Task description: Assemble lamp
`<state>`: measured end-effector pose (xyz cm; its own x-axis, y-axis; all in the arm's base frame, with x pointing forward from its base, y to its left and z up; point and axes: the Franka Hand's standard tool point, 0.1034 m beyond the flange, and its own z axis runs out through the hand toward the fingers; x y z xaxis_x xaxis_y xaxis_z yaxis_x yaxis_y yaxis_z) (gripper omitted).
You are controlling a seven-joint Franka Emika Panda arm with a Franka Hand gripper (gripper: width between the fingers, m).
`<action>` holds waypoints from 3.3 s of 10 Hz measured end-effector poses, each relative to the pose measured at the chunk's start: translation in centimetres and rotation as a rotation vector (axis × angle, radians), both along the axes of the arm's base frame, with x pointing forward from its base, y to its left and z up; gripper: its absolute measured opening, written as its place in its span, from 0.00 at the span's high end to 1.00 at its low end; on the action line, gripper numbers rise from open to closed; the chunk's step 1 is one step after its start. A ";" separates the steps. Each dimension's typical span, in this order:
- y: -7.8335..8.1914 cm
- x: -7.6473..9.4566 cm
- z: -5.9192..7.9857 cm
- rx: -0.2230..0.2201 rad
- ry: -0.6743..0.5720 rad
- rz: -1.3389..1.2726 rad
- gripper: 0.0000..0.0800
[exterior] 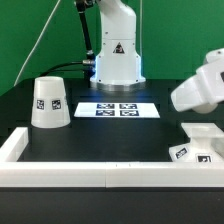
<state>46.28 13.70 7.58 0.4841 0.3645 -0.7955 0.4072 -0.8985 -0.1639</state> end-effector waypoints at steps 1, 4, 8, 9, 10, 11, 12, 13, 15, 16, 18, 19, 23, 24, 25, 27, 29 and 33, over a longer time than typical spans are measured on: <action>-1.3 0.8 1.7 0.018 -0.020 -0.012 0.28; -3.1 3.0 4.4 0.046 -0.152 -0.050 0.28; -3.3 4.3 4.4 0.116 -0.445 -0.063 0.28; -3.4 4.8 4.6 0.139 -0.522 -0.060 0.28; -3.5 5.4 5.4 0.156 -0.584 -0.059 0.28; -3.5 5.8 6.2 0.164 -0.622 -0.059 0.28; -3.3 6.7 6.7 0.189 -0.715 -0.061 0.28; -3.3 6.9 7.1 0.202 -0.770 -0.062 0.28; -3.3 7.6 7.1 0.248 -0.905 -0.063 0.28; -3.5 7.9 7.0 0.273 -0.984 -0.060 0.28; -3.8 8.1 6.9 0.306 -1.087 -0.058 0.28; -4.0 8.9 7.8 0.326 -1.144 -0.049 0.28; -4.3 9.6 8.7 0.325 -1.128 -0.055 0.28; -4.3 9.6 8.7 0.325 -1.127 -0.055 0.28; -4.4 9.6 8.6 0.324 -1.127 -0.056 0.28; -4.6 11.9 9.5 0.324 -1.148 -0.066 0.28; -4.6 13.2 10.1 0.333 -1.177 -0.061 0.28; -5.4 13.3 9.0 0.365 -1.349 -0.043 0.28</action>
Offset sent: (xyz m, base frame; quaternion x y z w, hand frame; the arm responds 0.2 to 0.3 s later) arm 0.0089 -0.0136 0.0403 -0.0123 0.1200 -0.0077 0.9927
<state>59.60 8.26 16.59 0.8070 0.4127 0.4224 0.4096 -0.9064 0.1031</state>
